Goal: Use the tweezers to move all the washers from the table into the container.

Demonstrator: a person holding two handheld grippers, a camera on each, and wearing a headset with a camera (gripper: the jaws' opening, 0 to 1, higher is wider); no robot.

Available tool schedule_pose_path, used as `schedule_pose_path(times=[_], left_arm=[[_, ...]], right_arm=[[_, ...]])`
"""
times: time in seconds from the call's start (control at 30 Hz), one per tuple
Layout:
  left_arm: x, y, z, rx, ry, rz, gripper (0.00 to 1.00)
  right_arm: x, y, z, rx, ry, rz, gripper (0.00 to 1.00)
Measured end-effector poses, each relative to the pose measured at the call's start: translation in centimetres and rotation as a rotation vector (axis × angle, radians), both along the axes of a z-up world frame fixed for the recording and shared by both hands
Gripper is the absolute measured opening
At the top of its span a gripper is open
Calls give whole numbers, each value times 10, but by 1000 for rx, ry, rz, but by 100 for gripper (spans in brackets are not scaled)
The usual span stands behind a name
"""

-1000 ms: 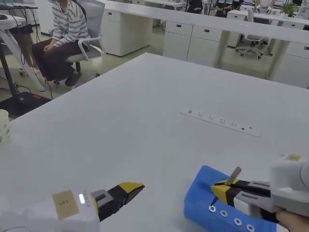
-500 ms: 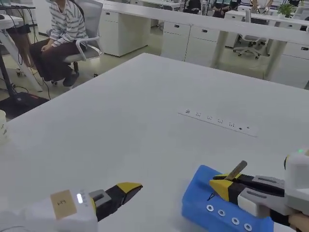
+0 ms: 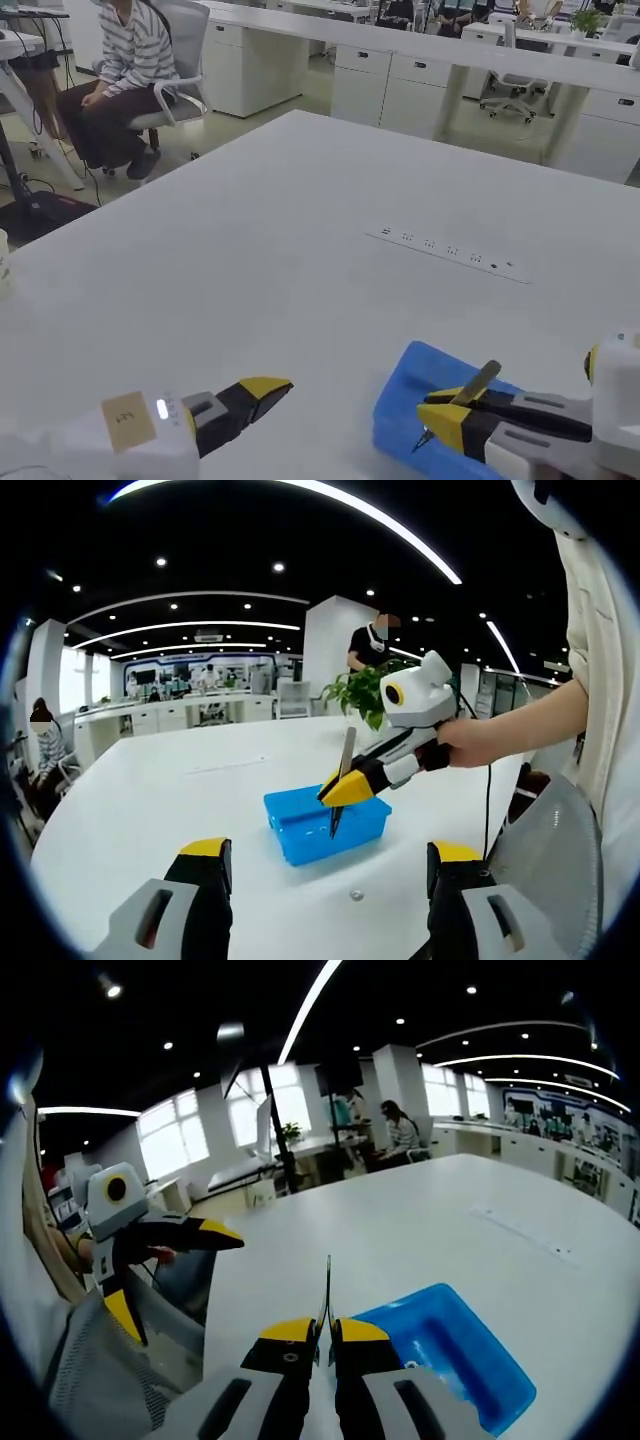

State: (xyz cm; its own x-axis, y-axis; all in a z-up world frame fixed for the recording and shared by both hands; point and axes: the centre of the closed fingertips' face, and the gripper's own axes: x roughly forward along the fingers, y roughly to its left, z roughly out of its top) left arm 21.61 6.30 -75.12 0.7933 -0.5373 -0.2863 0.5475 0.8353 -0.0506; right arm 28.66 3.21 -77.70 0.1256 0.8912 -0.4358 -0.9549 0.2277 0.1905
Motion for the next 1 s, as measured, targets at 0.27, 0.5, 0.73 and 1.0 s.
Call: schedule_pose_path(times=[0.27,0.5,0.73,1.0], left_arm=[[0,0,0,1,-2,-1,81],[1,0,1,-2,-2,-4,81],[1,0,0,-2,1,-8,81],[1,-1,0,-1,4,-13,81]], right_arm=[[-21,4,-17,-21,62,38,4],[-30,5,-36,-50,112,64,4],[-36,2,-54,-77,168,67,4],[-39,-1,-60,-90,173,62,4]])
